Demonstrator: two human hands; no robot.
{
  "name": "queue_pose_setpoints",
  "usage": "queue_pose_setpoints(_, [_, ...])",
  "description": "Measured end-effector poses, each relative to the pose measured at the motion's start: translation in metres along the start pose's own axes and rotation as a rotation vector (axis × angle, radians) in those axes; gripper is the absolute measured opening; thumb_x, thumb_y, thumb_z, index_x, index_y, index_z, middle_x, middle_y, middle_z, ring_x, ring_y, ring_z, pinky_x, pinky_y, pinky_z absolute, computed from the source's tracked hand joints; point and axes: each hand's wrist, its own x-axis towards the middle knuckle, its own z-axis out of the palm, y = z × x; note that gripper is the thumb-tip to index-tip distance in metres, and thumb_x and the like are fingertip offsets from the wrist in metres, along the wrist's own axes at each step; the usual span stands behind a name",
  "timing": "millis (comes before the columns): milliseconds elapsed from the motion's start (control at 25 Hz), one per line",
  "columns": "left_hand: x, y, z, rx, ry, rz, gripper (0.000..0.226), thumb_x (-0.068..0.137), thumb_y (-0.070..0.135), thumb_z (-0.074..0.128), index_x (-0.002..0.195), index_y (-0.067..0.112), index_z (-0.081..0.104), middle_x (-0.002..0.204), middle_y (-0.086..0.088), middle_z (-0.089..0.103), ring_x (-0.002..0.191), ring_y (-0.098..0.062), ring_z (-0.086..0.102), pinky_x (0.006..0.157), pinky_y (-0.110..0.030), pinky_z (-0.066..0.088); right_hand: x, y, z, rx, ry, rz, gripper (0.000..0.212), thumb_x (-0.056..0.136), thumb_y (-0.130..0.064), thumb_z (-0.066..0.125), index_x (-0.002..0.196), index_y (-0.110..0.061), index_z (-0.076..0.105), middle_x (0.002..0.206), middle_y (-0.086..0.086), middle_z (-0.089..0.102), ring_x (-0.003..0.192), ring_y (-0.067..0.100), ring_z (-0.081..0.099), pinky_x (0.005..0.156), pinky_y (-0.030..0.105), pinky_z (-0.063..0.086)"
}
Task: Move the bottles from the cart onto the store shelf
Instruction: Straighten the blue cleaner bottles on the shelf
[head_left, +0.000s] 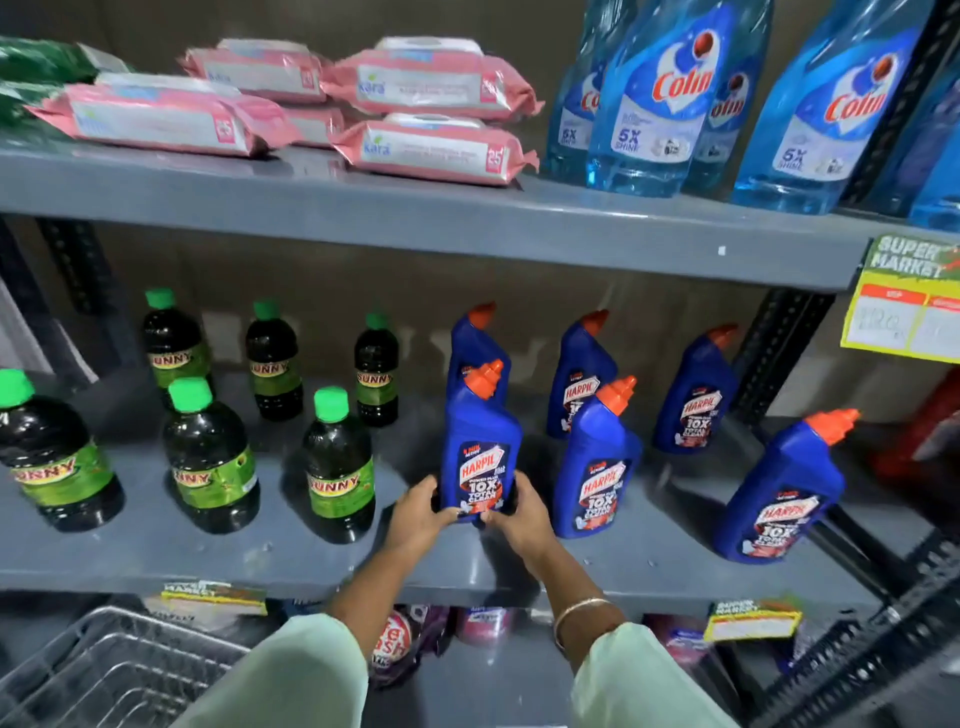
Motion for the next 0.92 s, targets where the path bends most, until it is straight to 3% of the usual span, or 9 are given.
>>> queue_pose_setpoints(80, [-0.011, 0.003, -0.002, -0.002, -0.032, 0.011, 0.043, 0.072, 0.014, 0.074, 0.109, 0.003, 0.057, 0.114, -0.015, 0.067, 0.104, -0.030, 0.062, 0.091, -0.043, 0.050, -0.010, 0.004, -0.004, -0.049, 0.067, -0.001, 0.050, 0.073, 0.005, 0.068, 0.119, -0.004, 0.049, 0.110, 0.010, 0.063, 0.099, 0.019, 0.056, 0.093, 0.036, 0.049])
queue_pose_setpoints(280, [-0.027, 0.013, -0.009, 0.018, -0.110, 0.035, 0.041, 0.076, 0.006, 0.069, 0.114, 0.000, 0.056, 0.119, -0.016, 0.065, 0.109, -0.027, 0.060, 0.083, -0.027, 0.041, -0.032, 0.002, -0.005, -0.068, 0.124, -0.026, 0.051, 0.069, 0.002, 0.074, 0.115, -0.002, 0.052, 0.108, 0.014, 0.066, 0.094, 0.019, 0.058, 0.089, 0.037, 0.051])
queue_pose_setpoints(560, [-0.027, 0.009, -0.009, -0.002, -0.130, 0.015, 0.043, 0.074, 0.010, 0.072, 0.114, 0.006, 0.056, 0.119, -0.015, 0.066, 0.106, -0.028, 0.061, 0.091, -0.036, 0.048, -0.034, 0.003, -0.005, -0.051, 0.112, 0.016, 0.047, 0.069, 0.004, 0.074, 0.110, 0.001, 0.052, 0.099, 0.007, 0.063, 0.092, 0.020, 0.059, 0.088, 0.037, 0.053])
queue_pose_setpoints(640, [-0.035, 0.011, -0.008, -0.011, -0.061, 0.024, 0.046, 0.071, 0.013, 0.074, 0.112, 0.006, 0.052, 0.118, -0.014, 0.064, 0.105, -0.027, 0.059, 0.090, -0.040, 0.050, -0.040, 0.004, -0.007, -0.059, 0.139, 0.030, 0.031, 0.072, 0.011, 0.066, 0.098, -0.002, 0.054, 0.095, 0.008, 0.061, 0.091, 0.023, 0.060, 0.082, 0.030, 0.054])
queue_pose_setpoints(680, [-0.044, 0.011, -0.005, 0.010, 0.040, 0.053, 0.048, 0.071, 0.015, 0.075, 0.110, 0.006, 0.049, 0.117, -0.013, 0.060, 0.105, -0.027, 0.056, 0.090, -0.041, 0.049, -0.041, 0.006, -0.009, -0.076, 0.189, 0.036, 0.023, 0.076, 0.013, 0.059, 0.088, -0.006, 0.054, 0.091, 0.009, 0.061, 0.090, 0.027, 0.062, 0.079, 0.028, 0.054])
queue_pose_setpoints(760, [-0.070, 0.012, 0.007, 0.100, 0.158, 0.204, 0.046, 0.075, 0.018, 0.072, 0.110, 0.004, 0.046, 0.116, -0.014, 0.050, 0.106, -0.027, 0.050, 0.092, -0.041, 0.045, -0.043, 0.015, -0.020, -0.055, 0.325, 0.083, 0.031, 0.081, 0.010, 0.047, 0.067, -0.017, 0.051, 0.083, 0.012, 0.062, 0.090, 0.035, 0.065, 0.081, 0.040, 0.055])
queue_pose_setpoints(840, [-0.093, 0.020, 0.030, 0.173, 0.010, 0.329, 0.039, 0.081, 0.019, 0.064, 0.112, 0.003, 0.046, 0.117, -0.014, 0.047, 0.109, -0.028, 0.048, 0.097, -0.040, 0.042, -0.044, 0.022, -0.037, -0.018, 0.487, 0.165, 0.038, 0.082, 0.005, 0.045, 0.058, -0.023, 0.045, 0.078, 0.014, 0.061, 0.085, 0.037, 0.065, 0.080, 0.047, 0.054])
queue_pose_setpoints(920, [-0.096, 0.037, 0.059, 0.138, -0.111, 0.343, 0.037, 0.083, 0.016, 0.061, 0.115, 0.004, 0.046, 0.120, -0.013, 0.047, 0.113, -0.027, 0.049, 0.099, -0.038, 0.040, -0.043, 0.026, -0.062, -0.003, 0.615, 0.198, 0.030, 0.081, 0.008, 0.045, 0.065, -0.017, 0.046, 0.082, 0.014, 0.058, 0.080, 0.030, 0.058, 0.077, 0.039, 0.050])
